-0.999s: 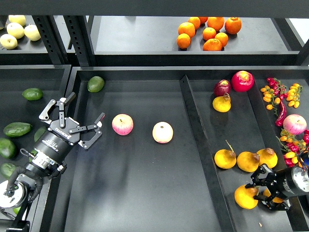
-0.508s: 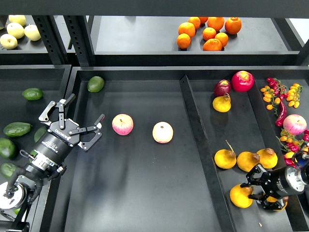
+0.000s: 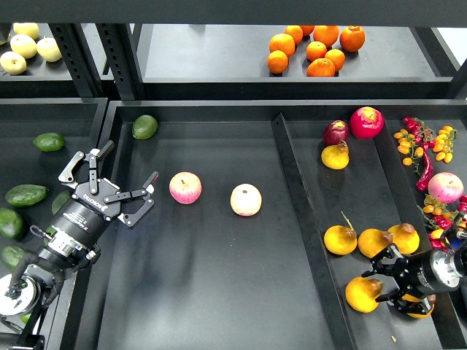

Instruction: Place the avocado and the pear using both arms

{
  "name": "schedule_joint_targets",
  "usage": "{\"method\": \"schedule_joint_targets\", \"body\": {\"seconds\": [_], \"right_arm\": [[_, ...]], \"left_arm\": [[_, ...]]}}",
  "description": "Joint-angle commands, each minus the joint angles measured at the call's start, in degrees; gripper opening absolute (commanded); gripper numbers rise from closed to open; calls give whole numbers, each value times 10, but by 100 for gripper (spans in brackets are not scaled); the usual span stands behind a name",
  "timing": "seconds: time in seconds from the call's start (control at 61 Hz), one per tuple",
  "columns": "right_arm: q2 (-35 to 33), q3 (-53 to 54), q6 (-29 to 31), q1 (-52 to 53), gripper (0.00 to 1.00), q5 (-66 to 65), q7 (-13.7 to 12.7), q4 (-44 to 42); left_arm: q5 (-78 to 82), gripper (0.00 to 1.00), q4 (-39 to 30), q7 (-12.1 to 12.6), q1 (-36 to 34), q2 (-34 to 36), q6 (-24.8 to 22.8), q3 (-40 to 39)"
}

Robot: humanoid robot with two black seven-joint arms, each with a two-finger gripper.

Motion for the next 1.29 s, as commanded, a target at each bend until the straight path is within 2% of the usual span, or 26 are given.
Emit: {"method": "schedule_joint_targets", "body": {"seconds": [0.0, 0.18, 0.491, 0.901, 1.278], "right_arm": [[-3, 0, 0, 4, 94, 0, 0, 2], [-21, 0, 0, 31, 97, 2, 0, 25], [-91, 0, 0, 71, 99, 11, 0, 75], [-88, 107, 0, 75, 99, 84, 0, 74], [-82, 176, 0, 56, 99, 214, 0, 78]], "left_arm": [[0, 99, 0, 0, 0, 0, 0, -1], [0, 99, 0, 0, 0, 0, 0, 0], [0, 99, 0, 0, 0, 0, 0, 0], [0, 99, 0, 0, 0, 0, 0, 1], [0, 99, -1, 0, 3, 0, 0, 5]]}}
